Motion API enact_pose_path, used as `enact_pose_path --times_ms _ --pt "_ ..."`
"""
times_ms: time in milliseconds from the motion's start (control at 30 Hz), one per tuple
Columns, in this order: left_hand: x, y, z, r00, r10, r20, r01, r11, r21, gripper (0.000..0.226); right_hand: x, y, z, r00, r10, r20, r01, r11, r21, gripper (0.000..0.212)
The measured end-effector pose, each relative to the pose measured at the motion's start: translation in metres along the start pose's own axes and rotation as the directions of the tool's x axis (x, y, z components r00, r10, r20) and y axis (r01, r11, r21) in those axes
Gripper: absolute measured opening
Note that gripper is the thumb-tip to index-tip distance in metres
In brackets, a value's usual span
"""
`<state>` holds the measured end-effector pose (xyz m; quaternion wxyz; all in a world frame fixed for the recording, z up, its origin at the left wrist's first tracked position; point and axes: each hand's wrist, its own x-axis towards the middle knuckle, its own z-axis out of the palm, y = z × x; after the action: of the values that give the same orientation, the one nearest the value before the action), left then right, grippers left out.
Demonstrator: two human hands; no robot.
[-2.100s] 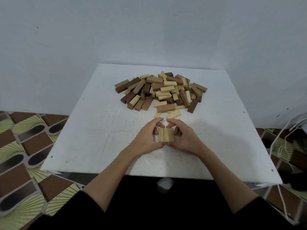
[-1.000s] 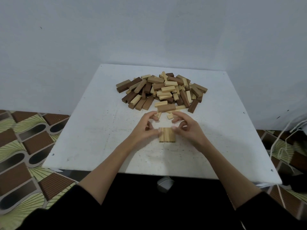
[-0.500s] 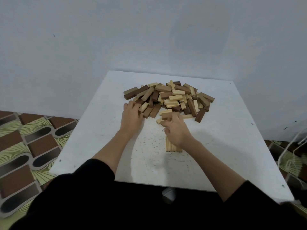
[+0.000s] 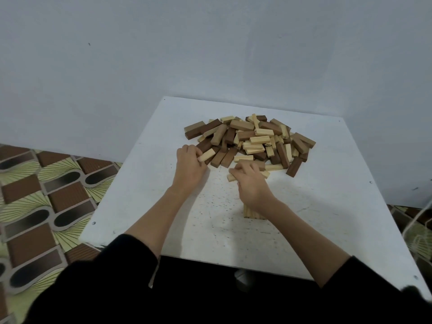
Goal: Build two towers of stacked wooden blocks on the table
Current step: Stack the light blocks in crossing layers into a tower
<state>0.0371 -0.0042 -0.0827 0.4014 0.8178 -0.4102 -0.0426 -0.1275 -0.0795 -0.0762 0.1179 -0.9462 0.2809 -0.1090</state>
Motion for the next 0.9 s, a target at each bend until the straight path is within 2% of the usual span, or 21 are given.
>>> enact_pose_path --times_ms 100,233,367,467,567,600,667,733,767,900 --pt "-0.012 -0.001 -0.006 1.0 0.008 0.025 -0.006 0.998 -0.066 0.02 0.005 -0.003 0.005 0.998 -0.058 0.01 0.058 0.998 0.02 0.053" --pt "-0.033 0.003 -0.013 0.99 0.063 0.123 -0.035 0.975 -0.221 0.027 0.002 -0.01 0.005 0.966 -0.235 0.104 0.206 0.951 0.231 0.048" --pt "-0.044 -0.003 -0.009 0.986 0.077 0.151 -0.044 0.977 -0.209 0.024 0.004 -0.004 -0.005 0.988 -0.153 0.038 0.139 0.961 0.239 0.041" --pt "-0.042 -0.005 -0.006 0.982 0.106 0.153 -0.079 0.981 -0.176 0.024 0.008 0.0 -0.009 0.988 -0.123 0.097 0.095 0.962 0.256 0.043" --pt "-0.044 -0.004 -0.007 0.99 0.073 0.125 -0.047 0.979 -0.2 0.021 0.009 -0.002 -0.01 0.988 -0.107 0.11 0.066 0.943 0.327 0.048" --pt "-0.045 -0.004 -0.008 0.99 0.063 0.129 -0.035 0.977 -0.211 0.024 0.01 -0.003 -0.011 0.99 -0.095 0.107 0.053 0.938 0.344 0.051" --pt "-0.047 -0.004 -0.009 0.971 0.078 0.227 -0.027 0.975 -0.22 0.048 0.012 -0.002 -0.012 0.991 -0.077 0.11 0.034 0.938 0.344 0.054" --pt "-0.047 -0.003 -0.009 0.935 0.13 0.331 -0.089 0.987 -0.136 0.078 0.015 -0.002 -0.011 0.99 -0.08 0.117 0.039 0.946 0.321 0.051" --pt "-0.047 -0.003 -0.008 0.926 0.151 0.345 -0.128 0.988 -0.088 0.084 0.016 -0.002 -0.011 0.989 -0.085 0.123 0.044 0.95 0.308 0.049" --pt "-0.043 -0.004 -0.005 0.937 0.171 0.305 -0.148 0.984 -0.097 0.067 0.012 -0.005 -0.007 0.989 -0.126 0.078 0.093 0.937 0.337 0.043"
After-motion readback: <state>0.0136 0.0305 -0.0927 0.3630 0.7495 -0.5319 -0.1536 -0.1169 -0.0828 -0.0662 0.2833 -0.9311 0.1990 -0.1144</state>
